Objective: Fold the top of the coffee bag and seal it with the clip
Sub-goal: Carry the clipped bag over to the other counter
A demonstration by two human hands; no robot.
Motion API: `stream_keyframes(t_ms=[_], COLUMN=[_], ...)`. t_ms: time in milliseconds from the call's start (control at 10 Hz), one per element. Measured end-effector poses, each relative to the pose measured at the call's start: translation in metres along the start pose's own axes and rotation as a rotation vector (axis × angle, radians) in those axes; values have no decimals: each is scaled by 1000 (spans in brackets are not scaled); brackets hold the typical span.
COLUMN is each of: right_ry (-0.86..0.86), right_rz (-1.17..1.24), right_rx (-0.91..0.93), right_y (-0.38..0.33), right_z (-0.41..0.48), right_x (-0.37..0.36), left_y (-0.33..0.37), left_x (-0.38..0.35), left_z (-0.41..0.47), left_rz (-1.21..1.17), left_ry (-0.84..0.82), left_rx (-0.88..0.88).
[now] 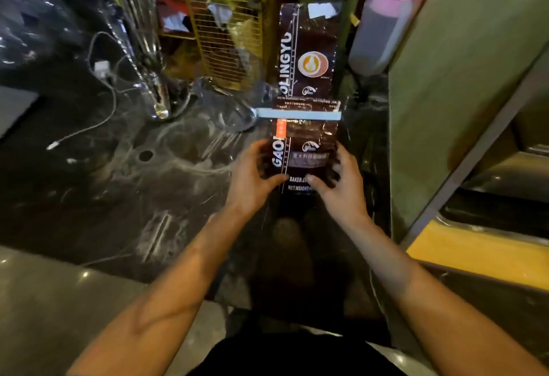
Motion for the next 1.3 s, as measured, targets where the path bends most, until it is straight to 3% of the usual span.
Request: stream_keyframes(t_ms=[200,500,1000,1300], right_ry=[94,99,45,130], right_rz=[-79,-110,-165,-170], right_rx=[-47,-166,-118,-116], right_y=[6,22,31,5], right_z=[37,59,65,32], right_x=[-12,-25,-30,-19], left_y=[-19,-40,-35,-35], left_x=[-1,-1,-11,3], left_z=[53,83,75,56], left_rz=[-28,4,166,61], left_ry=[-92,-129,-192,-219], left_rx=[-9,-9,-68,-84])
Point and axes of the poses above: each hand's wrist, its own z-axis towards the middle knuckle, its own x-axis out of the back of the hand, y = z × x, the point moved 10 cm from there along z, towards the middle knuckle, and after that the axes turned 7 degrees about -z, right-handed, at the moved point
